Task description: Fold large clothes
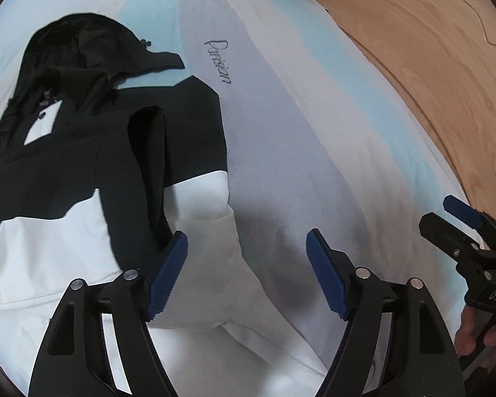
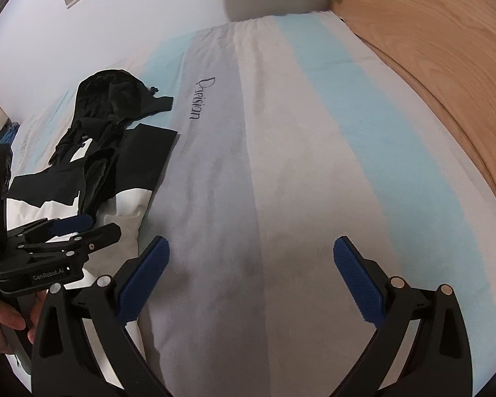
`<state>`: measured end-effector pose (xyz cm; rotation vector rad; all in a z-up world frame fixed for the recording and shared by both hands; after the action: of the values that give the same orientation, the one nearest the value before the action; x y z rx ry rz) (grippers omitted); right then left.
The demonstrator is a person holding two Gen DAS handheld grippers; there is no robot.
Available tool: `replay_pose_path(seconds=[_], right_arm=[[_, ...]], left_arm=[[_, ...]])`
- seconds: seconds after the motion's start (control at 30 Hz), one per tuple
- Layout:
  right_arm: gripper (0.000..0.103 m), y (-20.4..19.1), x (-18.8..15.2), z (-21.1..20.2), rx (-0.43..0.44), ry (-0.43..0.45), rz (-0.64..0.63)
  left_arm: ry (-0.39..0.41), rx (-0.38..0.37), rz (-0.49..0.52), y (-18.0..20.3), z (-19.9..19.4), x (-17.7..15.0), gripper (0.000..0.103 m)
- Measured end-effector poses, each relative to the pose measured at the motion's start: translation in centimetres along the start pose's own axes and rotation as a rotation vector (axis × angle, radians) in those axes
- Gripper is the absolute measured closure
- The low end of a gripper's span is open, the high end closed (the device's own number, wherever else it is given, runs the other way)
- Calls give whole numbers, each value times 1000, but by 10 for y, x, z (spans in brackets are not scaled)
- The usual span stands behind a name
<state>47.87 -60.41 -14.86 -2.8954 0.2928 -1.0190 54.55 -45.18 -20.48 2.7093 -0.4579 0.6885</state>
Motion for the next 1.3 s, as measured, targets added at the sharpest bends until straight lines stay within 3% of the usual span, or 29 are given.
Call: replay_pose_path(seconds=[0.07, 0.2, 0.43, 0.53, 0.73, 0.87, 0.97, 1.03, 1.3], right_arm=[[7, -5, 3, -5, 10, 2, -13], [7, -35, 20, -14, 43, 27, -73], [7, -130, 81, -10, 164, 108, -203], [7, -174, 114, 3, 222, 147, -261], [8, -246, 177, 58, 259, 144, -353], [8, -274, 206, 104, 234, 137, -384], [8, -288, 214, 138, 271, 90, -406], [8, -294, 218, 158, 252, 71, -423], [8, -308, 232, 226, 194, 39, -495]], left_arm=[[30, 17, -3, -6, -16, 3, 13], [66, 42, -13, -36, -49, 16, 7], [87, 135, -21, -155, -95, 75, 6], [89, 138, 4, -207, -99, 104, 6], [94, 106, 71, -294, -96, 161, 6], [103, 59, 161, -323, -85, 178, 6], [99, 45, 170, -345, -70, 186, 6], [110, 33, 147, -364, -58, 192, 6], [104, 110, 145, -416, -13, 218, 7]])
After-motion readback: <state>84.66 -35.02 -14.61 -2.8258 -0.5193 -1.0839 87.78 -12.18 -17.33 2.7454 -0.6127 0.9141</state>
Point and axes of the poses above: each gripper's, at about its wrist camera, not at the fingertips, and z roughly the way its jaws point, y to its right, x to its top, the point moved 6 cm from there along z, roughly the way its jaws point, and after that the axes turned 5 degrees about y, right-handed, at the moved point
